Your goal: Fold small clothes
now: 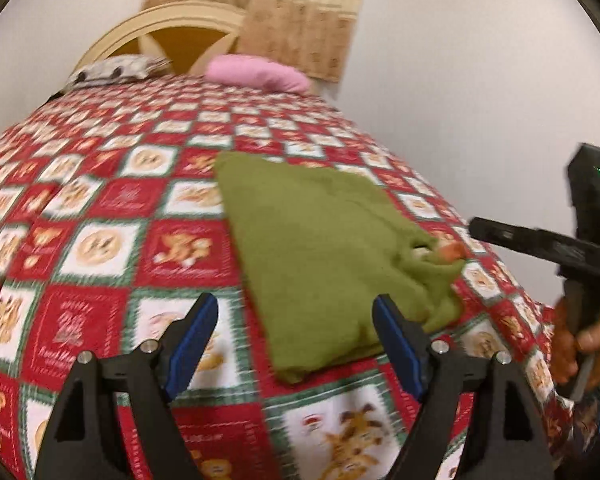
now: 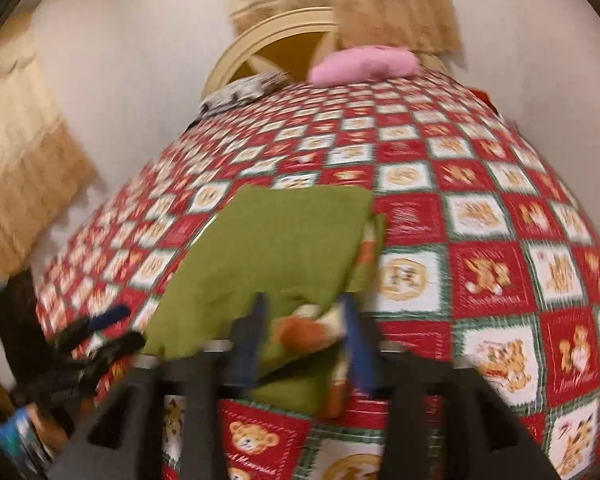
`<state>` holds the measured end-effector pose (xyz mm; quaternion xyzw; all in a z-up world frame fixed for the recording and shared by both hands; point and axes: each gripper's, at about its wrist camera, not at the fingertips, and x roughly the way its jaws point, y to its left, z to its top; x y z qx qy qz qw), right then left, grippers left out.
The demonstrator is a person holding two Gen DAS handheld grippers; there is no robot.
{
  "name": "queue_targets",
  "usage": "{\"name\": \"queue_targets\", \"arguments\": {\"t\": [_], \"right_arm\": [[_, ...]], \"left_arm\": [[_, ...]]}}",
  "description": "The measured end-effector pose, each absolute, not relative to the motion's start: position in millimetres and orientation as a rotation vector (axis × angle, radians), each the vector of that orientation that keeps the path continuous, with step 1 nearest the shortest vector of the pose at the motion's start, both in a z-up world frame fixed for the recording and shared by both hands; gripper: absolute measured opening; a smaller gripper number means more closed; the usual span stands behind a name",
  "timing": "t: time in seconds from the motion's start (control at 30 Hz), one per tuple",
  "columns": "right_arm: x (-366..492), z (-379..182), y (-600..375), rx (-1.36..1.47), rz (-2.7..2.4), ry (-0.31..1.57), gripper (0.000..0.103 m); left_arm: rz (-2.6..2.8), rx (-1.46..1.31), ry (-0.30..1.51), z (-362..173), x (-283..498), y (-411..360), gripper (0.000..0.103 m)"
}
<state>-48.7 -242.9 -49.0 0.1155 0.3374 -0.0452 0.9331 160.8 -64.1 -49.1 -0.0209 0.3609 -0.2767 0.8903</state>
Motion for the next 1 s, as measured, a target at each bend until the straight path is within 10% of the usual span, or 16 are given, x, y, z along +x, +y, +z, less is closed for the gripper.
{"name": "queue_targets", "arguments": {"t": [0.17, 0.23, 0.33, 0.53, 1.0], "right_arm": [[-19.9, -65.8, -222.3, 0.122, -0.063, 0.759, 0.062], [-12.3, -85.5, -220.2, 0.047, -0.067, 0.844, 0.027], [-24.0, -111.9, -224.1, 0.045, -0.11, 0.904, 0.016], [-78.4, -134.7, -294.4, 0.713, -0.07, 0.67, 0.005], [-62.6, -64.1, -256.4, 0.345, -0.231, 0.625, 0.021]], "left_arm": [[-0.508, -0.011, 0.801, -66.8, 176.9, -71.7, 0.082], [-0.507, -0.021, 0.824, -73.5, 180.5, -71.4, 0.084], [-0.499, -0.015, 0.83, -82.0, 179.8, -70.3, 0.09], [-0.493, -0.039, 0.847, -87.2, 182.2, -65.0, 0.099], [-0.511, -0.109, 0.876, -94.0, 187.0, -55.1, 0.102]]}}
